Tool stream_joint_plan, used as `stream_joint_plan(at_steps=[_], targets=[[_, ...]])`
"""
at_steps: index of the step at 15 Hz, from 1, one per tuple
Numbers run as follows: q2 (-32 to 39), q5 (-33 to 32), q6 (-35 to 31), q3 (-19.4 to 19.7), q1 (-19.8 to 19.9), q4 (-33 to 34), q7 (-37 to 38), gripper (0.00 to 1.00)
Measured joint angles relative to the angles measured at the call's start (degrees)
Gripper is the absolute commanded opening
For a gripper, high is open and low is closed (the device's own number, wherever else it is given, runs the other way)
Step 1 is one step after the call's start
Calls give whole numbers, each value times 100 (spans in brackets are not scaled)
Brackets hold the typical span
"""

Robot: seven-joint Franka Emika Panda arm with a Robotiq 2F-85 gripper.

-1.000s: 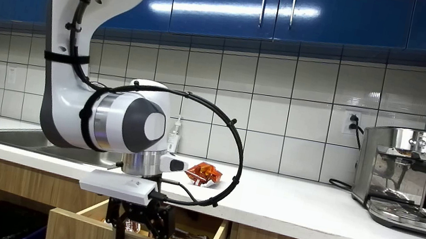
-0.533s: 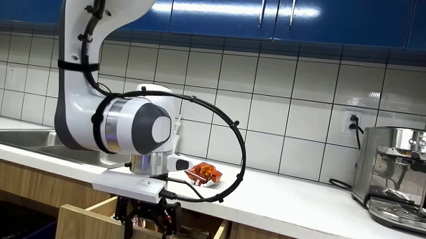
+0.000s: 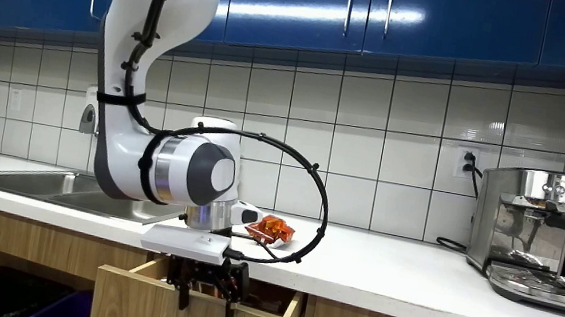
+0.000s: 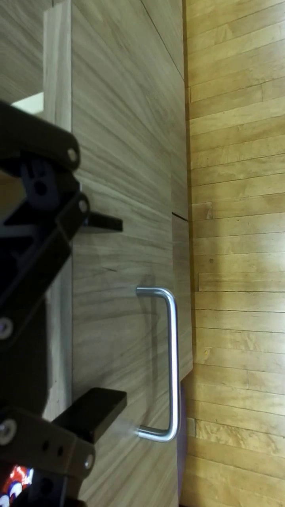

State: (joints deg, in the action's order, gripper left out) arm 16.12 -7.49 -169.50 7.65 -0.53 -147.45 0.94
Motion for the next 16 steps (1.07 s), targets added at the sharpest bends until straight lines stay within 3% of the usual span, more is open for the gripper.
stream_joint_plan(at_steps=[16], targets=[[432,169,30,-130,112,680,-52,100]])
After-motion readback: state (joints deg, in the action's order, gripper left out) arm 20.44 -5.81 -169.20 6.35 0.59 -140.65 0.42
